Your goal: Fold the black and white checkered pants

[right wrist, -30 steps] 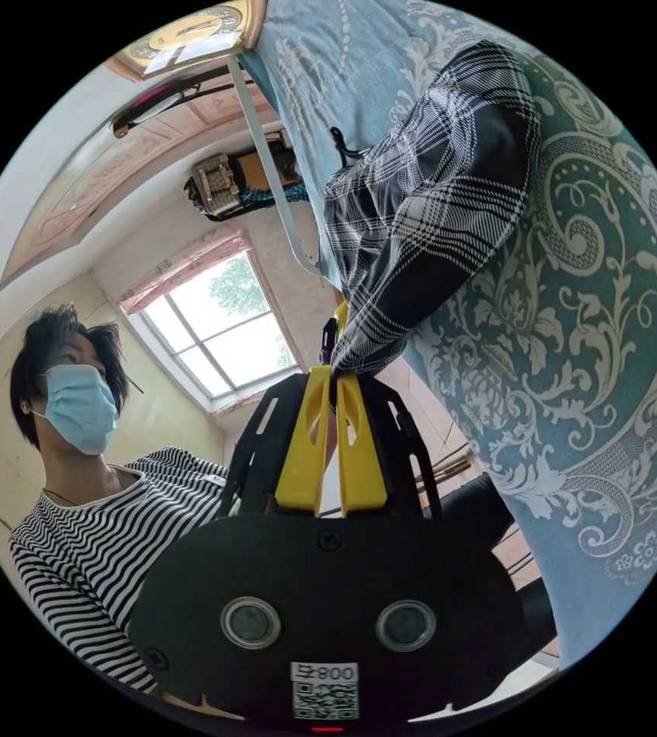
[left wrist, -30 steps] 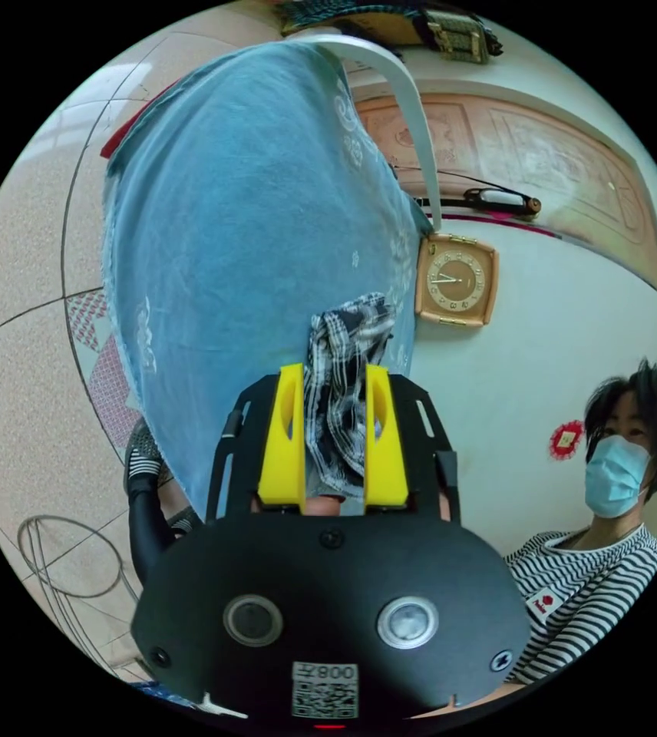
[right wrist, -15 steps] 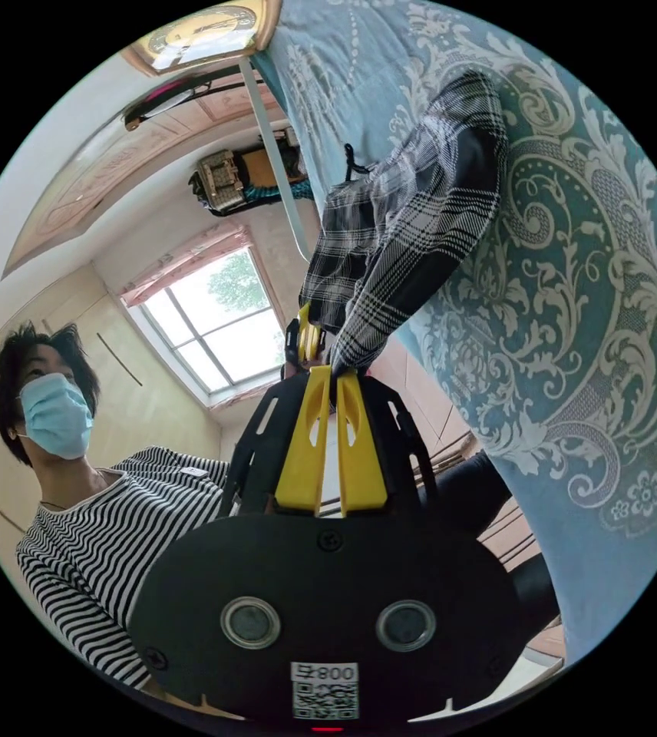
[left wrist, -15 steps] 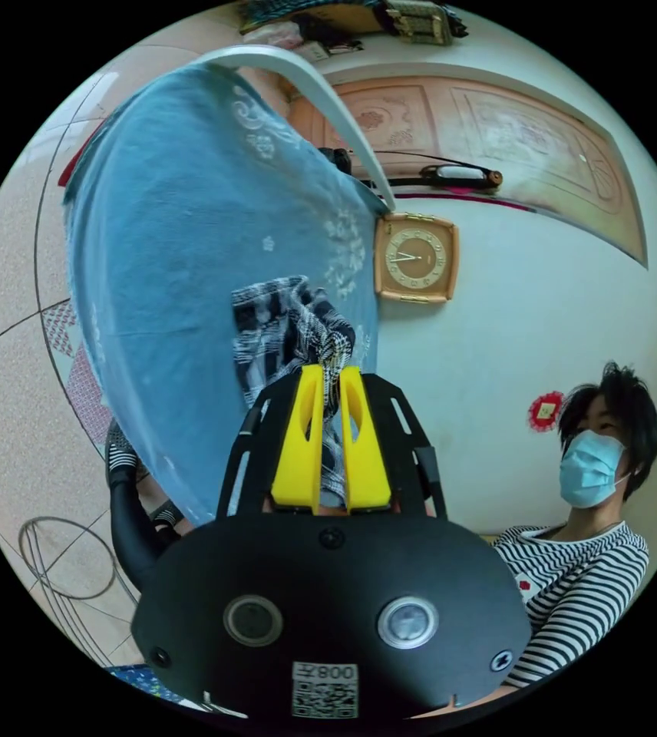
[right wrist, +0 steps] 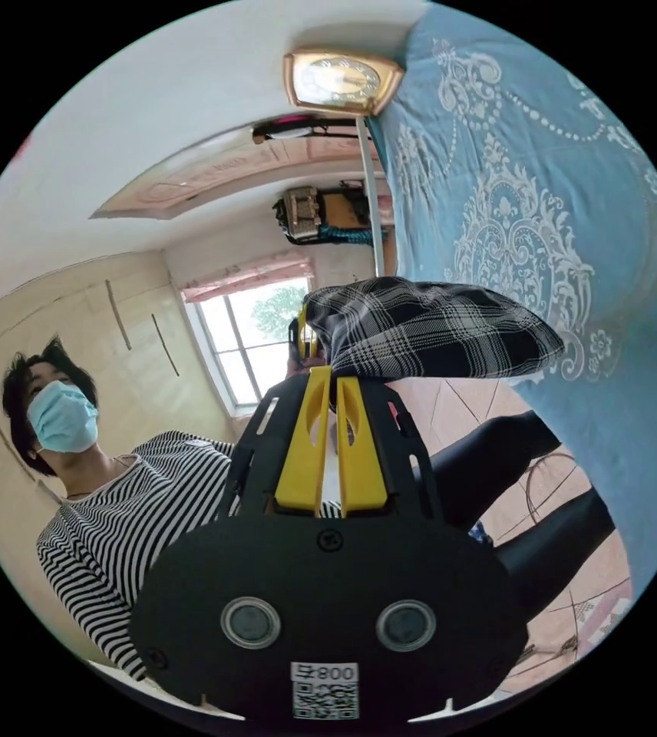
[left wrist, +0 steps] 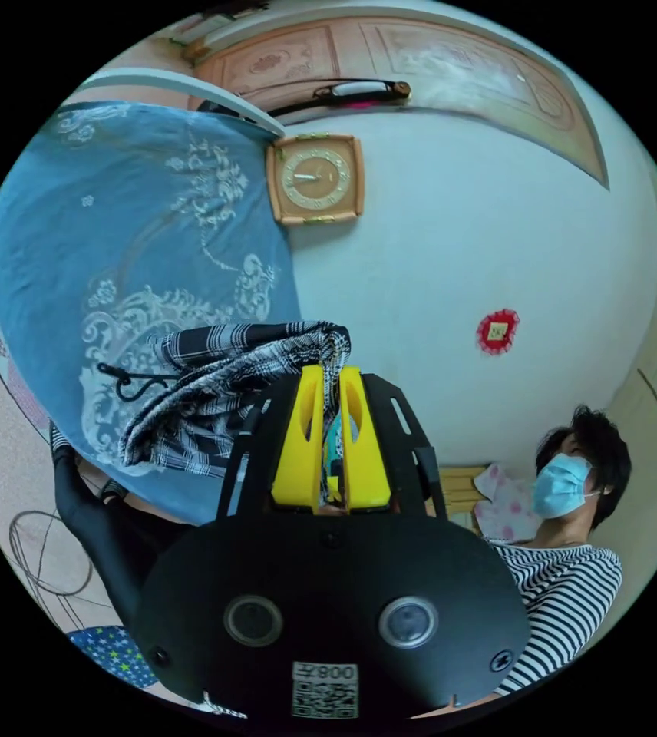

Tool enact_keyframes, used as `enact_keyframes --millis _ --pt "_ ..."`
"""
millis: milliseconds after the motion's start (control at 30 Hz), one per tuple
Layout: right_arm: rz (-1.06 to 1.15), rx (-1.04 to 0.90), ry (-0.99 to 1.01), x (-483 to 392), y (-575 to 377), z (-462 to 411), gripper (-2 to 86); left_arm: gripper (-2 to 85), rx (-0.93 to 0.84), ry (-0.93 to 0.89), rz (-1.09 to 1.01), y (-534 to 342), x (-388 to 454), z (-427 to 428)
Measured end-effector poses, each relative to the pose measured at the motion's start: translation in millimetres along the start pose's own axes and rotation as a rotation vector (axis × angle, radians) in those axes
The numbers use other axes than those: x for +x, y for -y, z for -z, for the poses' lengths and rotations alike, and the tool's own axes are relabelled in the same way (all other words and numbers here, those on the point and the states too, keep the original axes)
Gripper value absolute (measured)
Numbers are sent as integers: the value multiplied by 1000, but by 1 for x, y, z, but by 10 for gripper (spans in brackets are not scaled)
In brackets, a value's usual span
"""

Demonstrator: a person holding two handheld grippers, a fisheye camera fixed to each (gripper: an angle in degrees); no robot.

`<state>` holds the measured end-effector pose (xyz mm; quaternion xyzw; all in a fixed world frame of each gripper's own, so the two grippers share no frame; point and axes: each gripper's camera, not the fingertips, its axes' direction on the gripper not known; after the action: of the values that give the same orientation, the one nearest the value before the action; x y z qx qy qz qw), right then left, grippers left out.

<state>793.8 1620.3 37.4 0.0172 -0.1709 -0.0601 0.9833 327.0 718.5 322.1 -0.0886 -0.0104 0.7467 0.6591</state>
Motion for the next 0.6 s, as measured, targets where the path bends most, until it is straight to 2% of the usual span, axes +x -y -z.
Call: enact_keyframes --millis 167,267,600 --pt "18 162 5 41 -100 63 3 35 -167 -51 -12 -57 44 -117" --pt "18 306 4 71 -164 95 3 34 -325 -74 -51 -88 73 -204" --pt "138 806 41 176 -366 202 3 30 -841 -170 -219 -237 173 -554"
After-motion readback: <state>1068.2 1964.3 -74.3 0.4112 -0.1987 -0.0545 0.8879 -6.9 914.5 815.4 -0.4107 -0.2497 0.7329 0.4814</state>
